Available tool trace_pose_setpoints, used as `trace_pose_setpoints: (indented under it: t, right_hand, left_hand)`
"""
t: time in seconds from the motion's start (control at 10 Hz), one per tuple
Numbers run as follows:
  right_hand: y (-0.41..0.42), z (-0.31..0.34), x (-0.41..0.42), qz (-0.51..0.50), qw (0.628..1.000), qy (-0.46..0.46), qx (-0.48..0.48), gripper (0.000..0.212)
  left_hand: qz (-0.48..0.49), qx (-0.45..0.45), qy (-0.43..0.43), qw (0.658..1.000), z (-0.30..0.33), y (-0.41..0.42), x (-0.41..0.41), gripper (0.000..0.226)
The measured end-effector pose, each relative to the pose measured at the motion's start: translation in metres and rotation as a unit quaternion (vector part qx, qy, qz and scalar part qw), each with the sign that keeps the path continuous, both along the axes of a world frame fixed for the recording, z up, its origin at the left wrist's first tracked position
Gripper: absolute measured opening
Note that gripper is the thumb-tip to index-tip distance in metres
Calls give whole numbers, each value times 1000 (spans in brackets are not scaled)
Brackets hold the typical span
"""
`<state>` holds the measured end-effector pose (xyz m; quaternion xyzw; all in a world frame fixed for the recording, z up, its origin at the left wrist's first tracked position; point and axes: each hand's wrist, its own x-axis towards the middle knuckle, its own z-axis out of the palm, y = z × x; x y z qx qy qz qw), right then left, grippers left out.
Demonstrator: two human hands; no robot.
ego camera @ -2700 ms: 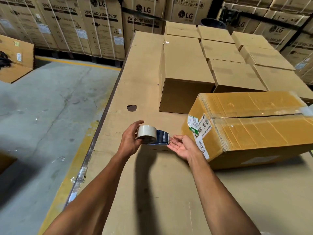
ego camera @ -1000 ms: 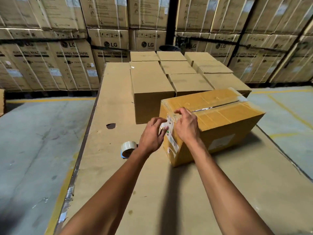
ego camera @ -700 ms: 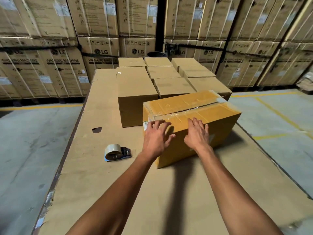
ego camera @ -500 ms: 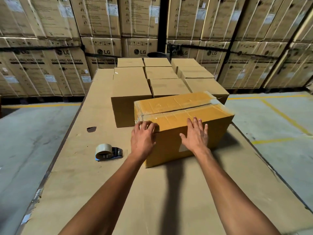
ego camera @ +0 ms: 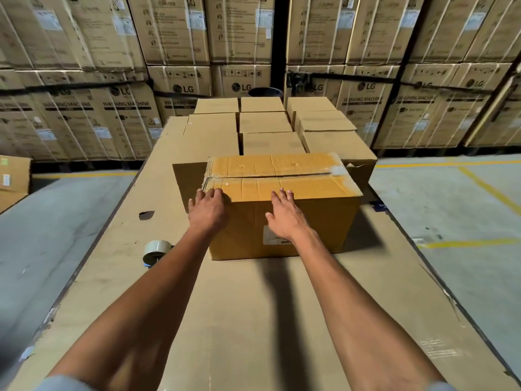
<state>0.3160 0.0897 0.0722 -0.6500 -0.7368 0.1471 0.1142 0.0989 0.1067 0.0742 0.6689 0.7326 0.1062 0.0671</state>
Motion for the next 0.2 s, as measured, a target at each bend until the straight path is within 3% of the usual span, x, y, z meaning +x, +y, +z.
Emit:
trace_pose_setpoints:
  t: [0.1, 0.2]
  right_hand:
    - [-8, 1, 12, 8, 999, 16, 43, 77]
    - [-13, 9, 24, -22, 989, 1, 144, 84]
  left_hand:
    - [-43, 8, -3, 999, 6, -10, 8, 48]
    - [-98, 49, -18, 994, 18, -22, 17, 59]
